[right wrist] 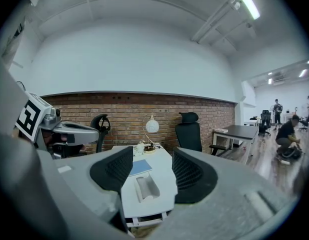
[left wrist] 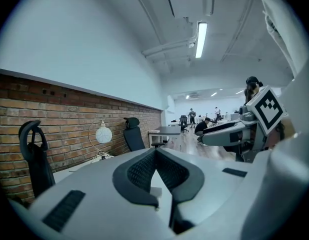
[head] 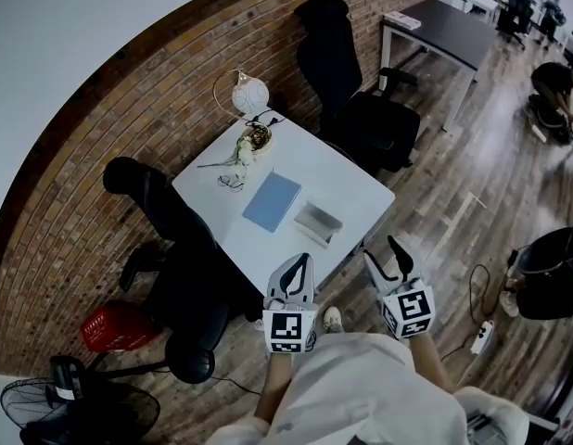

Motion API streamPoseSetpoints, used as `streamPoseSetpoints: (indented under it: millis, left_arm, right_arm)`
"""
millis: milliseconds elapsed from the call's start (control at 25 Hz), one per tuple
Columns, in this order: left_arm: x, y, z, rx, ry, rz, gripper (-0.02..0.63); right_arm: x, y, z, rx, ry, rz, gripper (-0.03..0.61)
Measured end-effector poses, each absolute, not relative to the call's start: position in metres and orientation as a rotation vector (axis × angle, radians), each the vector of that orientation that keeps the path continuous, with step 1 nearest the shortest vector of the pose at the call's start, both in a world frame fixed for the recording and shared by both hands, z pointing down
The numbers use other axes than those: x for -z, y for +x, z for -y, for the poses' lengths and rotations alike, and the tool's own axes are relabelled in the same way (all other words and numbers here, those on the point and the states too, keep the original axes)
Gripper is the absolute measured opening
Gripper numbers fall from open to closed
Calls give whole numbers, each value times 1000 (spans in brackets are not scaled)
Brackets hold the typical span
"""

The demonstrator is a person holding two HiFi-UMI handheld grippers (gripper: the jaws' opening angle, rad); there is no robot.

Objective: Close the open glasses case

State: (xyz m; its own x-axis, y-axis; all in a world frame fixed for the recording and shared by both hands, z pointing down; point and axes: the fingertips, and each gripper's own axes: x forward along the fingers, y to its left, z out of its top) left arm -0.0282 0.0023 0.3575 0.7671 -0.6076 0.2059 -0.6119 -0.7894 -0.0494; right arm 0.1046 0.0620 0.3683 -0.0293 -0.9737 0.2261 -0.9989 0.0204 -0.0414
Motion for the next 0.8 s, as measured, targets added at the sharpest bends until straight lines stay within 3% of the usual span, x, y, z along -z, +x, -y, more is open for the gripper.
streamPoseSetpoints:
  millis: [800]
  left_arm:
    - [-361, -27, 65, -265, 2953, 938, 3]
  right_arm:
    - [-365, 100, -2, -248, 2120, 2073, 245]
